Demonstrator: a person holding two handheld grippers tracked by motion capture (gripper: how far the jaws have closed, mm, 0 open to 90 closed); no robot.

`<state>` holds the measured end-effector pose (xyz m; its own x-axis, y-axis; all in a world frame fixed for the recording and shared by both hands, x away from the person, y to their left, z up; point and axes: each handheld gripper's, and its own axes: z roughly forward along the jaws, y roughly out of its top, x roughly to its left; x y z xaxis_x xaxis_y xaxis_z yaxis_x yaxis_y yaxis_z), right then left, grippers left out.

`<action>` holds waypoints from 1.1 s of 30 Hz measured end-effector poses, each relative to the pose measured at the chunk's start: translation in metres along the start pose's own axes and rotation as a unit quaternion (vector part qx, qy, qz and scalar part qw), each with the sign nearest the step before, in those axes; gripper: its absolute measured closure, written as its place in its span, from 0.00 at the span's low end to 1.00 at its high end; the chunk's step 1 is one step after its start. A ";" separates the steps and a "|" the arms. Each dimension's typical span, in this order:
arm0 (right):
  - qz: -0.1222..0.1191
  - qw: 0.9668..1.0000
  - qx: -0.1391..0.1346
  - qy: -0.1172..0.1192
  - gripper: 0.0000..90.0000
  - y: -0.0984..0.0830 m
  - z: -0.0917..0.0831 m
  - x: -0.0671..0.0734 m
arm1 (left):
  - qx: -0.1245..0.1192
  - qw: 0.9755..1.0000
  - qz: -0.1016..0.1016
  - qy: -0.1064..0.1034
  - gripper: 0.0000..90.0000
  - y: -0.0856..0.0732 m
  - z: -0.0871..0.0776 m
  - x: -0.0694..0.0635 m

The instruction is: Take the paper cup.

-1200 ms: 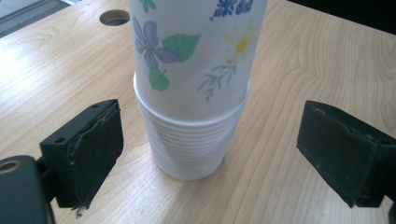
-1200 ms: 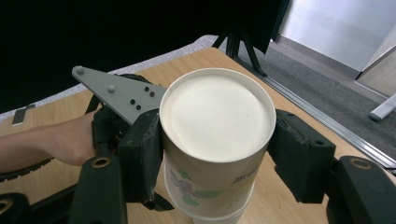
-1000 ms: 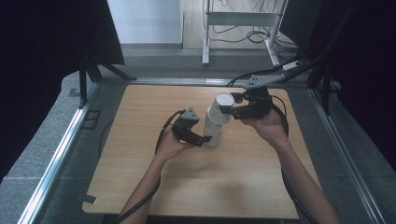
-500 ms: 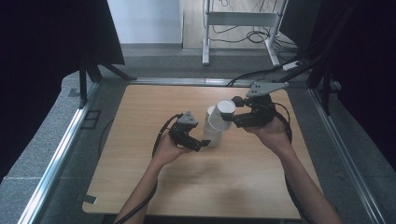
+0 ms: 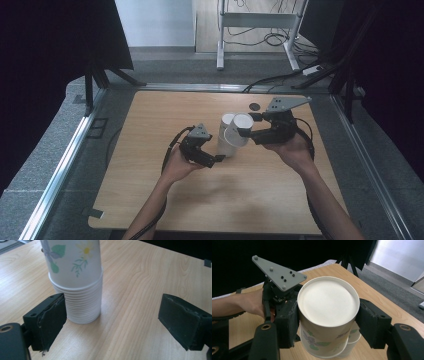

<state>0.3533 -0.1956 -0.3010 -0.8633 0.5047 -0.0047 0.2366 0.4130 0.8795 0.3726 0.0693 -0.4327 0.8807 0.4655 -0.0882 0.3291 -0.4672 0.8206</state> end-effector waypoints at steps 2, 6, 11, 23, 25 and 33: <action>0.001 1.000 -0.001 0.001 0.42 -0.003 -0.001 0.001 | -0.002 1.000 0.000 -0.005 0.08 -0.002 0.000 -0.002; 0.002 1.000 -0.003 0.004 0.42 -0.009 -0.003 0.002 | -0.004 1.000 0.004 -0.012 0.06 -0.004 0.000 -0.007; 0.004 1.000 -0.007 0.004 0.42 -0.018 -0.005 0.004 | -0.006 1.000 0.009 -0.018 0.05 -0.006 0.000 -0.015; 0.008 1.000 -0.007 0.013 0.42 -0.040 -0.004 0.012 | -0.011 0.999 0.018 -0.034 0.02 -0.011 0.004 -0.033; 0.010 1.000 -0.008 0.016 0.42 -0.043 -0.003 0.014 | -0.013 0.999 0.019 -0.036 0.02 -0.012 0.004 -0.035; 0.006 1.000 -0.005 0.022 0.42 -0.054 0.000 0.023 | -0.021 0.999 0.025 -0.043 0.01 -0.016 0.003 -0.045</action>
<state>0.3211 -0.2061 -0.3483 -0.8791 0.4758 0.0266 0.2429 0.3993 0.8841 0.3290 0.0536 -0.4438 0.9223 0.3751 -0.0929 0.2709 -0.4560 0.8477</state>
